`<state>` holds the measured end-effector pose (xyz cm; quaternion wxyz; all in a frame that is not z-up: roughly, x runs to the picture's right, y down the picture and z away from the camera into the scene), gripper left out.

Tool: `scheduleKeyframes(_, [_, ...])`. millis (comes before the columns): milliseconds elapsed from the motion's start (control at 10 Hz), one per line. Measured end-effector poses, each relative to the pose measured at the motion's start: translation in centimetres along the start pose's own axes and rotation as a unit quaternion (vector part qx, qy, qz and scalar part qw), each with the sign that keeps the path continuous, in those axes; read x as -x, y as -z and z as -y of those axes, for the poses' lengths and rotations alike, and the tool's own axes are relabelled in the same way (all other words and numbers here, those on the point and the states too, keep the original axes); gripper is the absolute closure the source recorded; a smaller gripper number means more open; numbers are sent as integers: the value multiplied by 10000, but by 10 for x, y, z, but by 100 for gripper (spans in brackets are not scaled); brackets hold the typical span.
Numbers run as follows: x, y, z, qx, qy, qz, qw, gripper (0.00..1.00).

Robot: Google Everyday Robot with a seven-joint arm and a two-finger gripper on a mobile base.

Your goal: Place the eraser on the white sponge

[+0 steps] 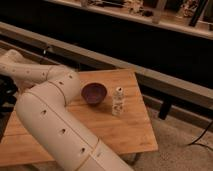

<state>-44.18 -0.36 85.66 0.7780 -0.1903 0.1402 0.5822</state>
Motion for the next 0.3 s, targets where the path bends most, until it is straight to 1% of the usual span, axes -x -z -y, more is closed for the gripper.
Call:
scheduleKeyframes(100, [2, 17, -4, -4, 80, 196, 9998, 20])
scheduleKeyframes(200, [2, 26, -5, 2, 114, 283, 9995, 20])
scheduleKeyframes(300, [-1, 38, -8, 55, 157, 398, 9991, 20])
